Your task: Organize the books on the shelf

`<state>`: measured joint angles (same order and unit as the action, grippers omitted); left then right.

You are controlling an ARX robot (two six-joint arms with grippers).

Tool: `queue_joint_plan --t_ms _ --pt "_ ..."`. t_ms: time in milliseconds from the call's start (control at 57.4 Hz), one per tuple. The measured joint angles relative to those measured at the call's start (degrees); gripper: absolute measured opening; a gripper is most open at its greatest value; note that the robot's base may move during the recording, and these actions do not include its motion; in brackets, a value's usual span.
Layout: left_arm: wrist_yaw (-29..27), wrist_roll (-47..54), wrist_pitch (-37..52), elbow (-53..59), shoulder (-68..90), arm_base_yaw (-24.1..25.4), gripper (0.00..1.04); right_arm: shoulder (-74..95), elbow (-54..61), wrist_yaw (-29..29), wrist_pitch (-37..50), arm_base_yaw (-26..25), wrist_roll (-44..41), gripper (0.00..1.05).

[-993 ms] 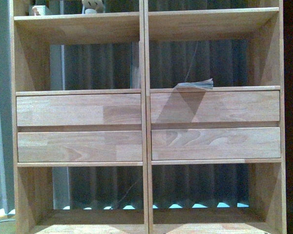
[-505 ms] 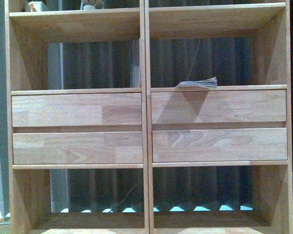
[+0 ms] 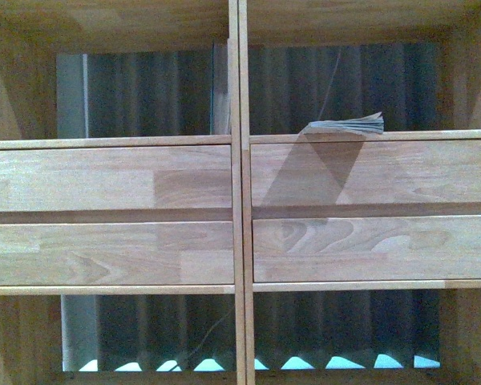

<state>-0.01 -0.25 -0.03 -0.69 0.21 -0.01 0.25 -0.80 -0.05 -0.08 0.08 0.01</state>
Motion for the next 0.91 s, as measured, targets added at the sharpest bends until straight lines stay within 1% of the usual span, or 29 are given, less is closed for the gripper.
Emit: queue_joint_plan --t_ms 906 --pt "0.00 0.00 0.00 0.00 0.02 0.00 0.97 0.02 0.00 0.00 0.00 0.00 0.00 0.98"
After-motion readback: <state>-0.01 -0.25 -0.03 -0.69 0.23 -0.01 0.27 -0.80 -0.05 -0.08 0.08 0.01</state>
